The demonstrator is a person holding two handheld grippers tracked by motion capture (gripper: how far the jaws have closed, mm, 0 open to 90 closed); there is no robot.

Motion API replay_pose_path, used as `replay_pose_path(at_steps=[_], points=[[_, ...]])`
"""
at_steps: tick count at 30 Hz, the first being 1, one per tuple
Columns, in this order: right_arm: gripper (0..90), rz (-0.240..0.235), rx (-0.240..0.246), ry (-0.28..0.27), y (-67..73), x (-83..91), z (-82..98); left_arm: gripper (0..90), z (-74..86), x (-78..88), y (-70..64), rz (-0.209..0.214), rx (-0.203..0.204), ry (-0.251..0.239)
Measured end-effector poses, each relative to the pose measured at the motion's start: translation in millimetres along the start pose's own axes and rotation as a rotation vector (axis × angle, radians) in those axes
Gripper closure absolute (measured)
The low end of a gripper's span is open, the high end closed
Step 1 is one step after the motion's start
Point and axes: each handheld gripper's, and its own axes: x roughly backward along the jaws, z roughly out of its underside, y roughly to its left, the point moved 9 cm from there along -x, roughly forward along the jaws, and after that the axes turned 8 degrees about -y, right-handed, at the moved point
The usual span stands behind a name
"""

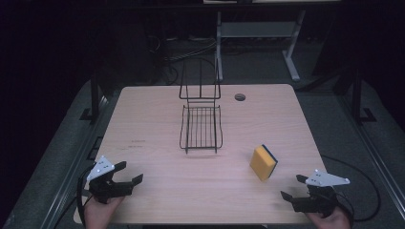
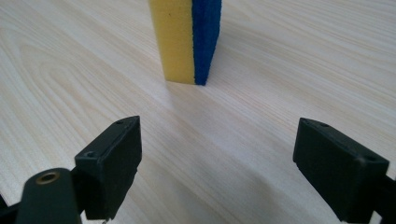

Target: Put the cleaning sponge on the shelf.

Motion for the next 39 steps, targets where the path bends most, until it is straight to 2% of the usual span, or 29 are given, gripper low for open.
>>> replay_pose_path(at_steps=[7, 12, 23, 39], points=[[15.0, -0.011, 0.022, 0.015, 7.4, -2.3, -4.4, 14.7, 0.6, 3.4, 3.9, -0.008, 0.013, -0.009], [15.3, -0.008, 0.051, 0.027, 12.5, -2.1, -9.2, 14.7, 0.1, 3.7, 4.3, -0.004, 0.004, -0.006], [15.4, -0.021, 0.056, 0.029, 19.7, -3.6, -14.9, 14.7, 0.2, 3.4, 2.1, 0.002, 0.005, -0.006], [15.4, -0.045, 0.090, 0.022, 32.0, -8.7, -25.7, 14.7, 0.9, 5.6, 1.2, 0.001, 0.003, -0.005]])
